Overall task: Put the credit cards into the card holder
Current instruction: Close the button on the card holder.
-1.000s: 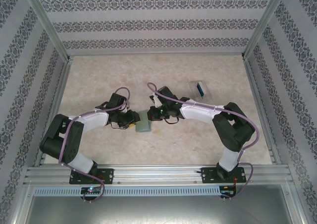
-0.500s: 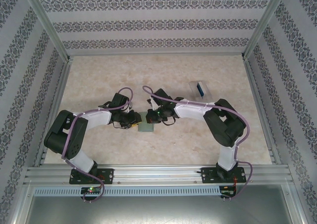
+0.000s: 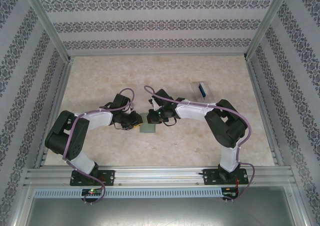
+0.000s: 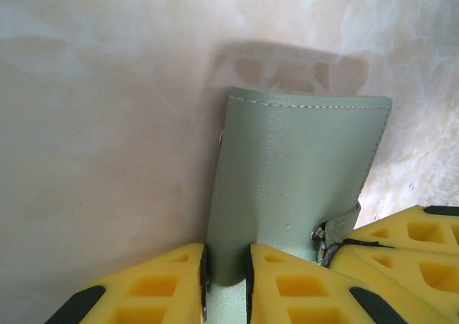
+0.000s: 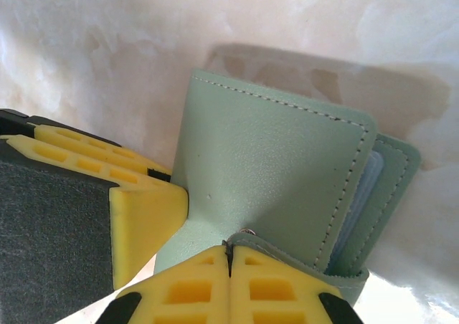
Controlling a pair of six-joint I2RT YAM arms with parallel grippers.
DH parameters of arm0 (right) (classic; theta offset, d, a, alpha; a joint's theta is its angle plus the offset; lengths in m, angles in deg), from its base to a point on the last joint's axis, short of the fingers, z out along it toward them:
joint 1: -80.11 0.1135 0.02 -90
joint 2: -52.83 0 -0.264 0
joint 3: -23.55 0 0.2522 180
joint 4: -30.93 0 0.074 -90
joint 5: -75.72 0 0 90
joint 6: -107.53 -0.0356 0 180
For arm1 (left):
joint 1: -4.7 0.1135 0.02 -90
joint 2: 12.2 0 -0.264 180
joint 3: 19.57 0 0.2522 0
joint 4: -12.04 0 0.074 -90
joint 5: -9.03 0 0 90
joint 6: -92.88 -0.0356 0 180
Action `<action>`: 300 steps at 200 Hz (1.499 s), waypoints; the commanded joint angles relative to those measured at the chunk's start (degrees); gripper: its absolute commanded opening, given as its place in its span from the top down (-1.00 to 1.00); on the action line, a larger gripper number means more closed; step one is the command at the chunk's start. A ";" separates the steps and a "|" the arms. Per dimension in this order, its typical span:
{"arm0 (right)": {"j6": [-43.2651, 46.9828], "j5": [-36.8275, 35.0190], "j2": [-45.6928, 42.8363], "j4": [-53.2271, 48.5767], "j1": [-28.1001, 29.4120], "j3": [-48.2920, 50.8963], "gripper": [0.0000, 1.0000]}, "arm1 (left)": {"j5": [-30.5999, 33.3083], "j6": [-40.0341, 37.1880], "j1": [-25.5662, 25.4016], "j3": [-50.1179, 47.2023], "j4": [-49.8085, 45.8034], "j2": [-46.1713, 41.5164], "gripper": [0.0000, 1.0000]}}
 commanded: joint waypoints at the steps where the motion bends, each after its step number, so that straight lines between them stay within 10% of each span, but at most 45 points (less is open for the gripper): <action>1: -0.42 -1.61 -0.53 0.49 0.32 -0.45 1.00 | -1.24 -0.91 -0.90 0.86 1.23 1.71 0.58; 300: -1.54 -4.24 -1.71 2.91 1.18 0.74 1.00 | -1.92 -0.75 -0.90 1.87 -0.38 2.22 0.57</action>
